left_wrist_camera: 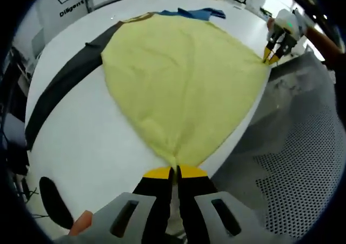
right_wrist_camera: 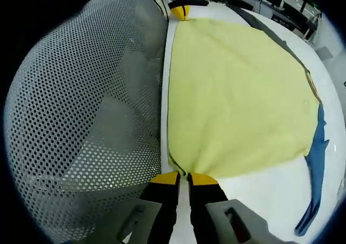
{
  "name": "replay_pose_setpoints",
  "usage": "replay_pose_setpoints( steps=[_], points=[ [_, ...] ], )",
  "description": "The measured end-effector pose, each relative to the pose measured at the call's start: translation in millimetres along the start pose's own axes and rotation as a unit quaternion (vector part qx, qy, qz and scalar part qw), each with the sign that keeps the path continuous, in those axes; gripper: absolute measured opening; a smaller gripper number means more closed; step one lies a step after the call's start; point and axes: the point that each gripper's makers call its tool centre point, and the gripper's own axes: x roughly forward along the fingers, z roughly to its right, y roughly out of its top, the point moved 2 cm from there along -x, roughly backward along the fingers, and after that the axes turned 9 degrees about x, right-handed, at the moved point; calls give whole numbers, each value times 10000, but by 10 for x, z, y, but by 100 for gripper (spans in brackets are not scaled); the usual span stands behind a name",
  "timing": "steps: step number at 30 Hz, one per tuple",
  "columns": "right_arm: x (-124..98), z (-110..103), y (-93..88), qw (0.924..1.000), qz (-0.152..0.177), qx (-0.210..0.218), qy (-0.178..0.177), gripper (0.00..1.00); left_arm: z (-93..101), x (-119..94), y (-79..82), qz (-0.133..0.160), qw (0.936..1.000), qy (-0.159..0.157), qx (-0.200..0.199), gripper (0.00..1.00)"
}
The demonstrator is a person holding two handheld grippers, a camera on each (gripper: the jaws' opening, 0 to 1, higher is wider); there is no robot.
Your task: Fold the garment on the visible template until the final outline fits inside the template.
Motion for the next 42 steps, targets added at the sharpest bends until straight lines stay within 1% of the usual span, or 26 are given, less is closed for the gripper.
replay_pose_setpoints(
  steps=[3, 7, 12, 14, 21, 25, 28, 32, 34, 36, 38, 40, 42],
  points=[
    [-2, -36, -6, 10000, 5, 44, 56, 8, 13, 0, 7, -6, 10000, 1, 60, 1],
    [-8, -51, -18, 9999, -9, 80, 72, 8, 31, -2, 12, 36, 9999, -18, 108, 4],
    [-43, -75, -30, 9996, -41, 202, 177, 8, 48, -4, 1, 79, 9999, -4, 126, 7],
    [-60, -96, -47, 9994, -98, 244, 244, 4, 47, -9, -3, 66, 9999, 4, 121, 8],
    [-78, -122, -47, 9991, -46, 294, 291, 2, 49, -29, -35, 28, 9999, 9, 118, 10],
    [-100, -112, -7, 9992, 20, 304, 268, 2, 64, -32, -50, -6, 9999, -12, 136, 11],
    [-127, -95, 75, 9988, 195, 360, 269, 1, 69, -34, -62, -4, 9999, -18, 119, 11],
    [-115, -38, 163, 9990, 334, 284, 115, 1, 77, -78, -117, -112, 9999, -45, 59, 12],
    [-78, -38, 185, 9990, 341, 271, 122, 1, 58, -130, -110, -44, 10000, -5, 18, 12],
    [-41, -46, 194, 9991, 323, 248, 135, 2, 15, -184, -62, 62, 9999, 82, -17, 11],
    [6, -57, 198, 9992, 283, 236, 176, 1, -9, -221, 39, 243, 9996, 164, 3, 11],
    [26, -60, 197, 9993, 247, 221, 185, 1, -2, -221, 115, 354, 9992, 174, 20, 9],
    [40, -49, 188, 9995, 193, 198, 173, 1, 38, -185, 211, 544, 9983, 131, 130, 7]
  ],
)
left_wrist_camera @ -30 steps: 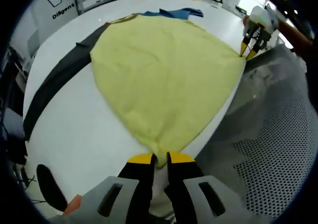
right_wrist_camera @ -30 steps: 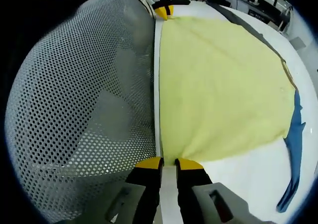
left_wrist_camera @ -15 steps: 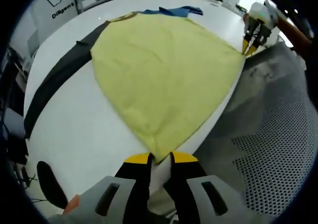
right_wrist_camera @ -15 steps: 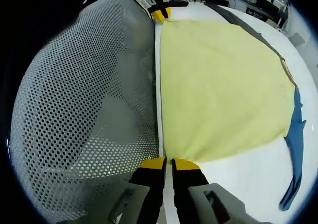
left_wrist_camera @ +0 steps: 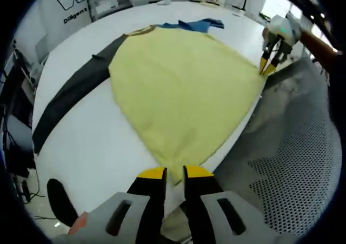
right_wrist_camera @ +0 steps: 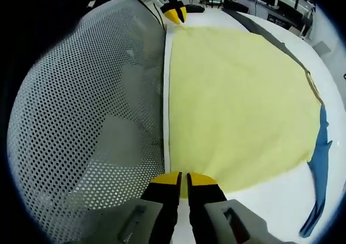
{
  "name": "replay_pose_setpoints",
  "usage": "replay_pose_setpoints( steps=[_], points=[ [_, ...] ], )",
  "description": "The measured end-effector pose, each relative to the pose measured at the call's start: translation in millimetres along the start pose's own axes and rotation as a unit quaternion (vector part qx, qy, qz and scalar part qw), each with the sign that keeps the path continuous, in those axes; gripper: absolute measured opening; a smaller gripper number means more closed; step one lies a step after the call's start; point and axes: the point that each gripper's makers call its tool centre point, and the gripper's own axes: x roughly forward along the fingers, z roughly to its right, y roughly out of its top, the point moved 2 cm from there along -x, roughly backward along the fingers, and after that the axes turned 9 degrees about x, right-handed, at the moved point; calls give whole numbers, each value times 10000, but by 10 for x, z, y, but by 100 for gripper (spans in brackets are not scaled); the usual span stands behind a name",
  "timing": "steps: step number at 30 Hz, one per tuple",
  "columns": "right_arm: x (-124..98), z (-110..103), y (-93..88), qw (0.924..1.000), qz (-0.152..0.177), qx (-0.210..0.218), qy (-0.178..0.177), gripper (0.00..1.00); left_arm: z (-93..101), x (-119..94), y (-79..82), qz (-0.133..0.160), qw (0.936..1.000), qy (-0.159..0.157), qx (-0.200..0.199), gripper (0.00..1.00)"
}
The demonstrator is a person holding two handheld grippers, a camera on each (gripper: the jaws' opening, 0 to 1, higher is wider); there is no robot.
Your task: Fold the garment on the visible template until the final outline fits inside the template.
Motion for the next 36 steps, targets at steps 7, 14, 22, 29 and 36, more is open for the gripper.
replay_pose_setpoints(
  steps=[7, 14, 22, 29, 36],
  points=[
    [6, 5, -14, 10000, -35, 43, 0, 1, 134, 237, -38, -224, 9995, -196, 114, 0],
    [18, 15, -21, 9999, -10, 129, -1, 0, 147, 228, -94, -262, 9995, -193, 13, 2],
    [15, -9, 23, 9996, 178, 202, -30, 1, 148, 80, 41, 71, 9994, -168, -279, 7],
    [-133, 8, 139, 9984, 475, 259, -171, 2, 255, -171, 367, 652, 9978, -37, -105, 10],
    [-254, 83, 217, 9959, 753, 356, -342, 3, 346, -262, 696, 1623, 9865, 219, -71, 33]
  ],
)
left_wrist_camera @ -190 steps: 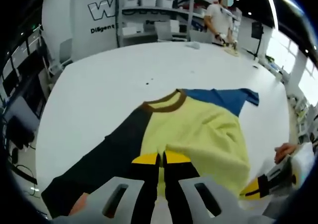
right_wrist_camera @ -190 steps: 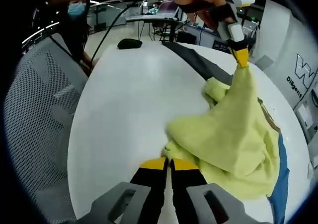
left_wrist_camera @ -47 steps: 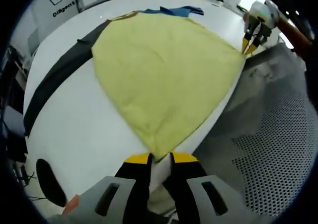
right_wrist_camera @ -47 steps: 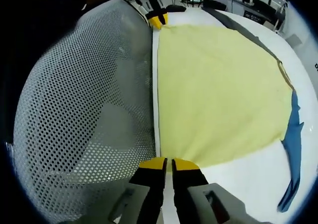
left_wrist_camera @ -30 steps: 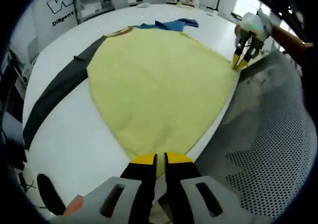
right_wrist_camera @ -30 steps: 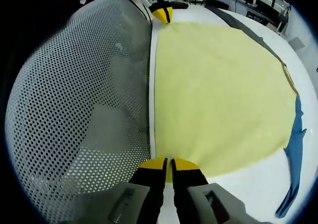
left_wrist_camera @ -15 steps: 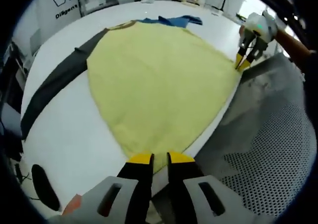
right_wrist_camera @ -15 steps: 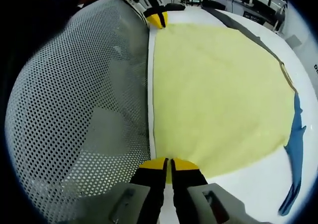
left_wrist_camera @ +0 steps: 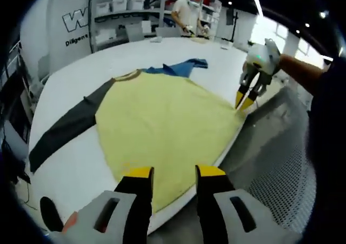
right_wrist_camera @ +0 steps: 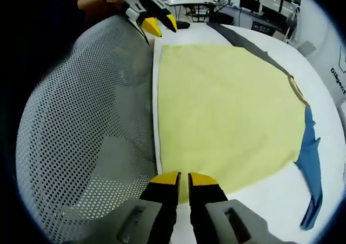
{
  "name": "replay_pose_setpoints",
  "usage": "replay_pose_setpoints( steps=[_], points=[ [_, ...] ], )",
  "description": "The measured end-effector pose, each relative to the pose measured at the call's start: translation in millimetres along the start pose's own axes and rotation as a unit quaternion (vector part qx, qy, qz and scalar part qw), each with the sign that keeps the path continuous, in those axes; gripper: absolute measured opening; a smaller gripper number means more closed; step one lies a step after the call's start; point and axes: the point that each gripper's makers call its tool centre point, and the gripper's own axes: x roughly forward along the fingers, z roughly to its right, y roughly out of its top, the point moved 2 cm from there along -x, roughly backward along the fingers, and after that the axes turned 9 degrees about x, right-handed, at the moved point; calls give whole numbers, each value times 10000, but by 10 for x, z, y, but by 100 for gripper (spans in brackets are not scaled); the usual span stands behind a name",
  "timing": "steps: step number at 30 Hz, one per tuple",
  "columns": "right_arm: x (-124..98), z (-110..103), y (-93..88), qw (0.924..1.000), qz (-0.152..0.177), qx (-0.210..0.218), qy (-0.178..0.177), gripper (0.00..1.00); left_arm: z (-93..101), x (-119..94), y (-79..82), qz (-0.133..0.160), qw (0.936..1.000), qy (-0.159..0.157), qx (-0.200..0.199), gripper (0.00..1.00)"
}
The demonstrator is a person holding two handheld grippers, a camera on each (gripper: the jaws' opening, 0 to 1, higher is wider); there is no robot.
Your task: Fold the garment on the visible template until the final outline fits inside the template.
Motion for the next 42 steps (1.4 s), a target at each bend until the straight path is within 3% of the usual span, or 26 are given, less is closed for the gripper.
replay_pose_setpoints(
  steps=[2, 6, 9, 14, 19, 24, 30, 37, 42],
  points=[
    [-24, 16, 4, 10000, 26, 4, -62, 3, -21, -5, 24, 104, 9999, 134, -31, 42],
    [-70, 54, 7, 9998, 129, 77, -157, 3, -87, -47, 158, 676, 9962, 445, -307, 53],
    [-92, 84, 0, 9994, 213, 167, -220, 4, -172, -124, 247, 931, 9923, 811, -42, 59],
    [-121, 125, -12, 9989, 269, 252, -305, 4, -140, -201, 389, 1327, 9873, 851, -201, 61],
    [-224, 275, 24, 9962, 524, 456, -534, 4, -163, -136, 425, 1383, 9857, 958, -111, 62],
    [-520, 681, -9, 9840, 998, 924, -1152, 5, -161, -104, 420, 1364, 9843, 1119, 102, 63],
    [-1050, 1429, -323, 9511, 1304, 1693, -2229, 5, -96, -79, 434, 1292, 9831, 1176, 549, 63],
    [-1535, 2157, -748, 9063, 1482, 2439, -3116, 5, -146, -106, 448, 1407, 9820, 1205, 370, 62],
    [-1686, 2535, -1049, 8741, 1545, 2969, -3522, 5, -153, -106, 447, 1400, 9815, 1248, 387, 60]
  ],
)
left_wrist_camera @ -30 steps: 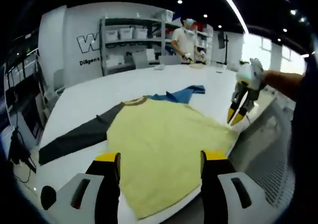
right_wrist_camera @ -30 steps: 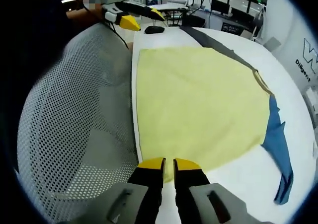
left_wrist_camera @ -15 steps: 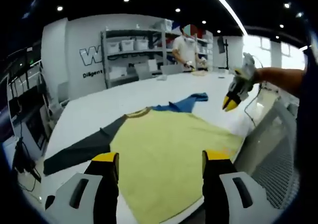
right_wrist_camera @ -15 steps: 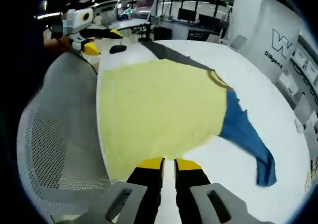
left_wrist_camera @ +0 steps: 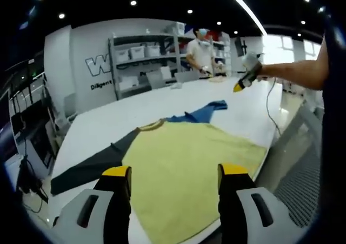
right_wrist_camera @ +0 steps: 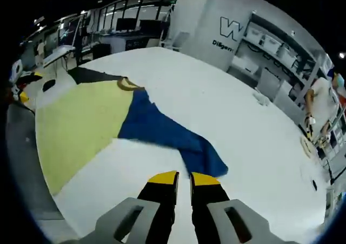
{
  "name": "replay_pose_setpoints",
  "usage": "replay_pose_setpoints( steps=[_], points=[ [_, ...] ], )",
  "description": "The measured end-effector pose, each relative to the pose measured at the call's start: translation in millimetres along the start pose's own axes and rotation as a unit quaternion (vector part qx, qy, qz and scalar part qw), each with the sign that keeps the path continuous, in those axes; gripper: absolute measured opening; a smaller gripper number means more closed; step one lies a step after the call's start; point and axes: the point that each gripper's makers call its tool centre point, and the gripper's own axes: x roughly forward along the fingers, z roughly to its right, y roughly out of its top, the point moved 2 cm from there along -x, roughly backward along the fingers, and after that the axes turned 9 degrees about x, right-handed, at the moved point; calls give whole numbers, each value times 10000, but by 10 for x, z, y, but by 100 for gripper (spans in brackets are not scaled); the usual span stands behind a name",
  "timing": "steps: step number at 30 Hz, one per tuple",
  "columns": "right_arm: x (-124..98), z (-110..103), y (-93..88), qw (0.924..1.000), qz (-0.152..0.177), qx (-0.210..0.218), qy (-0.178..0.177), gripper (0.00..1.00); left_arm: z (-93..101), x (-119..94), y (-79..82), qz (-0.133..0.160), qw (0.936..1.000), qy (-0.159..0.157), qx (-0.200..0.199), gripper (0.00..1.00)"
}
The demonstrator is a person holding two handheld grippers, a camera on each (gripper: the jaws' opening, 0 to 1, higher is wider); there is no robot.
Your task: Fold the garment on the visible template until the final outline fits inside the template.
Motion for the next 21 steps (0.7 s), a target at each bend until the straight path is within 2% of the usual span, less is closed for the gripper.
replay_pose_setpoints(
  steps=[6, 10, 21],
  points=[
    [145, 290, -82, 9979, 43, 497, -414, 5, -35, 7, -9, -23, 9998, 54, -165, 59],
    [320, 460, -134, 9948, 2, 794, -636, 6, -60, 5, -18, -36, 9998, 129, -176, 58],
    [762, 656, -162, 9934, -207, 889, -698, 6, -79, 39, -104, -269, 9993, 139, -239, 54]
  ],
)
